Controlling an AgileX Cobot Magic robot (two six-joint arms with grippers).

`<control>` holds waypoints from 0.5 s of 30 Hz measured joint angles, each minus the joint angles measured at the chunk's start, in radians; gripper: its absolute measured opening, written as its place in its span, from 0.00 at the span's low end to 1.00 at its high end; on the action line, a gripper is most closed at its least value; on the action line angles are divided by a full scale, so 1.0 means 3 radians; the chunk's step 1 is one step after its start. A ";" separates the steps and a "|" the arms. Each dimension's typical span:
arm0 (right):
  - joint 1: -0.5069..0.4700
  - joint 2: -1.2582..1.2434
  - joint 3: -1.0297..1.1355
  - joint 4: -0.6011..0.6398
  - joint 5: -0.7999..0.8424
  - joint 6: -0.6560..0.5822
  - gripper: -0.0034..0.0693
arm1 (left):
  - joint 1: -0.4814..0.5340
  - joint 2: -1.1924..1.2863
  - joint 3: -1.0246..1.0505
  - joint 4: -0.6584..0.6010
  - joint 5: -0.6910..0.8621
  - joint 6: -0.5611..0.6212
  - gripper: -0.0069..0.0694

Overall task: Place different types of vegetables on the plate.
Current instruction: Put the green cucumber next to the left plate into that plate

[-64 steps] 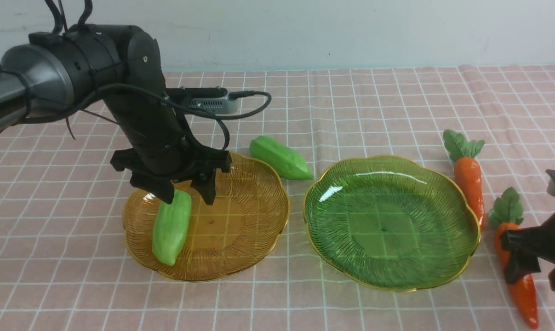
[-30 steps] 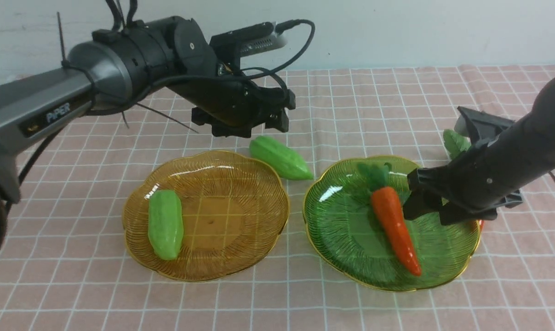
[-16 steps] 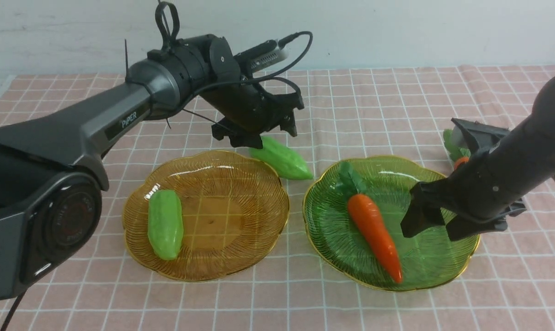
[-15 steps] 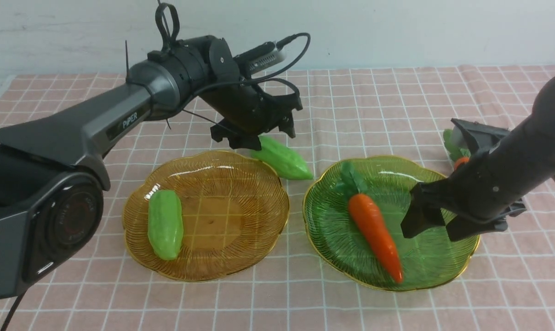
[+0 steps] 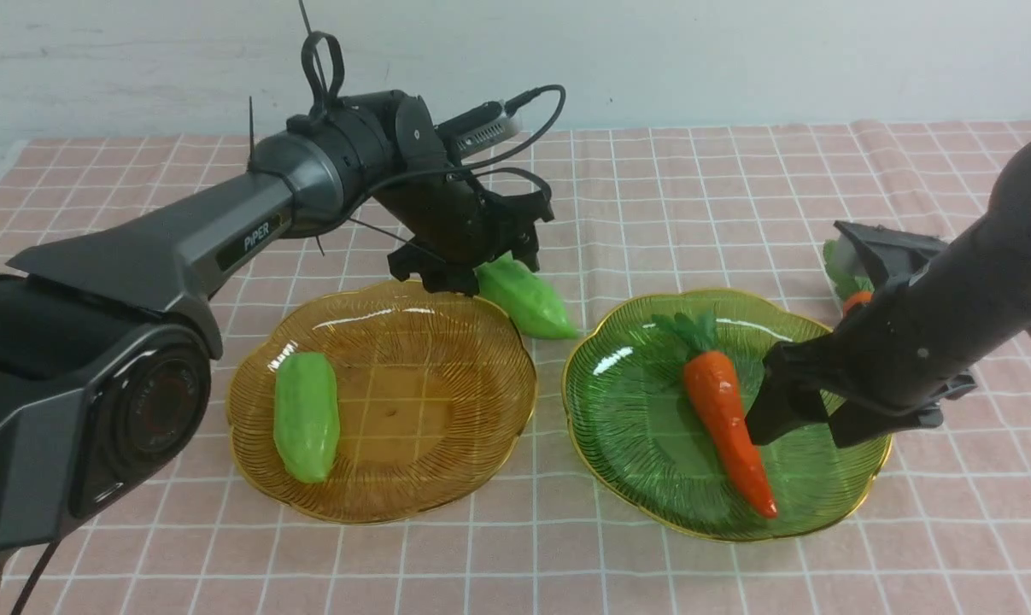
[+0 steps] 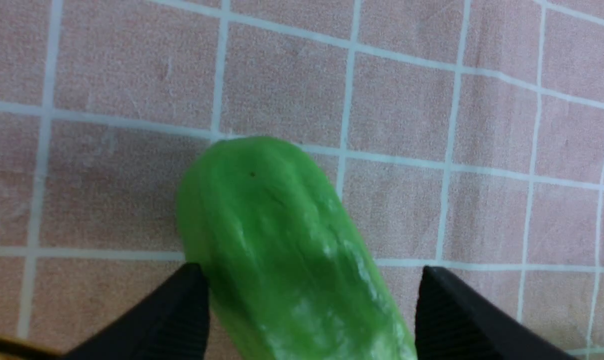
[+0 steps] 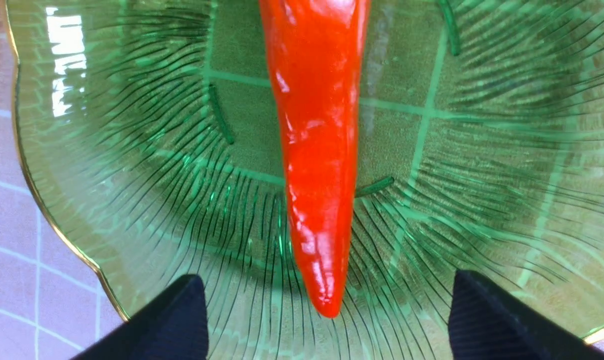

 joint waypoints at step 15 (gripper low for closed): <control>0.0000 0.0000 0.0000 0.0000 0.0000 -0.0036 0.86 | 0.0000 0.0107 -0.0007 -0.0142 -0.0185 0.0060 0.64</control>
